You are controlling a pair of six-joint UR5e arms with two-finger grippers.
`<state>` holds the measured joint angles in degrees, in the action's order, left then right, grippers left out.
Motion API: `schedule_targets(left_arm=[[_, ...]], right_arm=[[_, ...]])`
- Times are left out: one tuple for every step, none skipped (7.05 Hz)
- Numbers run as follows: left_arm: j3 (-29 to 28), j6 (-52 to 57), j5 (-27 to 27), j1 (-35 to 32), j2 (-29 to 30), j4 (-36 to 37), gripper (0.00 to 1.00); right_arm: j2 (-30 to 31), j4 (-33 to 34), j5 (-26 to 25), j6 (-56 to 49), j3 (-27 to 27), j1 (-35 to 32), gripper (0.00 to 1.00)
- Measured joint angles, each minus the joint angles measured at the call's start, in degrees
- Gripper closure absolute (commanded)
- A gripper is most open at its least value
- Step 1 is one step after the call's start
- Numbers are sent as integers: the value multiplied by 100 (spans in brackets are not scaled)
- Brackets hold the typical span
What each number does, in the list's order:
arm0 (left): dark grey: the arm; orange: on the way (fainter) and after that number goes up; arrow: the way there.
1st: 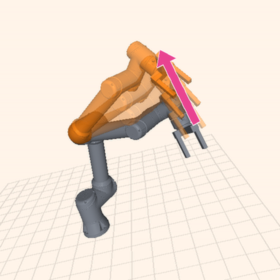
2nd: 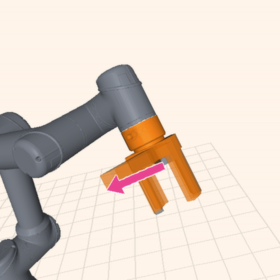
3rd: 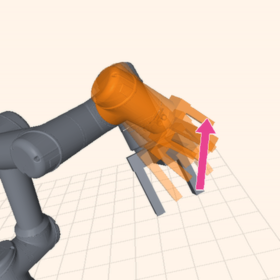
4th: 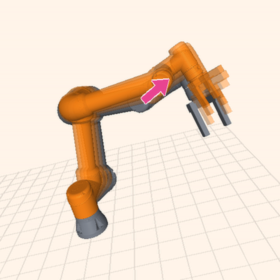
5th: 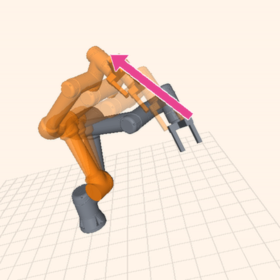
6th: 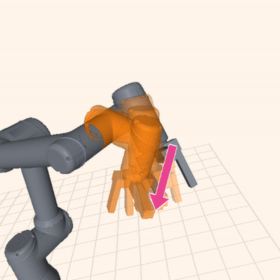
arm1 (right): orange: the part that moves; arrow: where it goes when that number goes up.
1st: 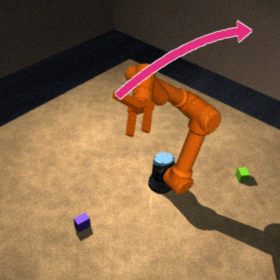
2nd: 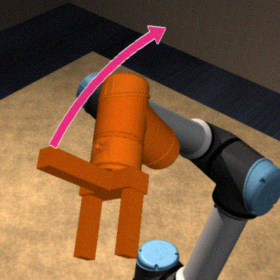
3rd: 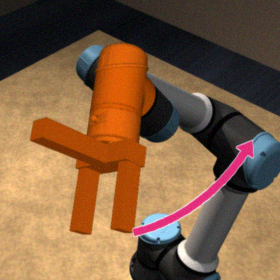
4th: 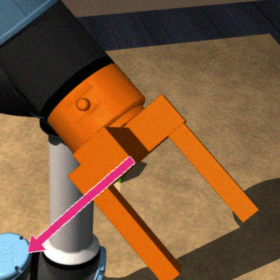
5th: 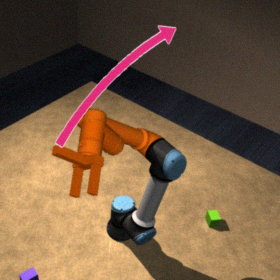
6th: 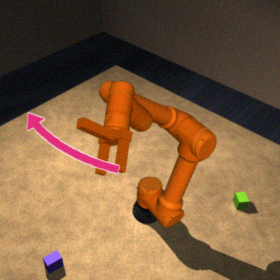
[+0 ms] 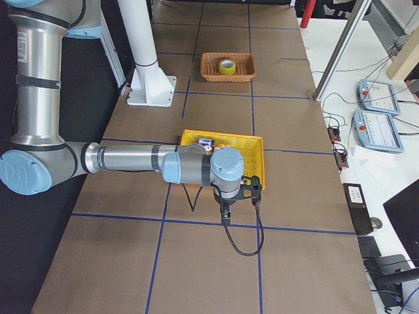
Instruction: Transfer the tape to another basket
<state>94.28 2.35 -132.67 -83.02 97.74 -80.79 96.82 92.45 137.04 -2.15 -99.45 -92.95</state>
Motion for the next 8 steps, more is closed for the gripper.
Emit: schedule_targets(left_arm=[[-143,210,-4,-131,-46,-4,0],[-225,383,-12,-243,-130,-10,0],[-274,544,-81,-362,-247,-18,0],[-343,644,-254,-506,-366,-32,0],[-410,685,-394,-642,-490,-51,0],[-437,699,-454,-738,-594,-63,0],[-446,703,-474,-820,-680,-72,0],[-450,705,-480,-881,-730,-75,0]], right_arm=[[25,-138,64,23,143,-3,0],[29,-480,153,38,383,-3,0],[7,-831,208,69,611,-4,0],[-35,-1005,257,115,718,-4,0],[-63,-1061,337,143,739,-4,0],[-77,-1075,413,155,733,-3,0],[-85,-1079,452,163,726,1,0],[-89,-1080,466,168,722,4,0]])
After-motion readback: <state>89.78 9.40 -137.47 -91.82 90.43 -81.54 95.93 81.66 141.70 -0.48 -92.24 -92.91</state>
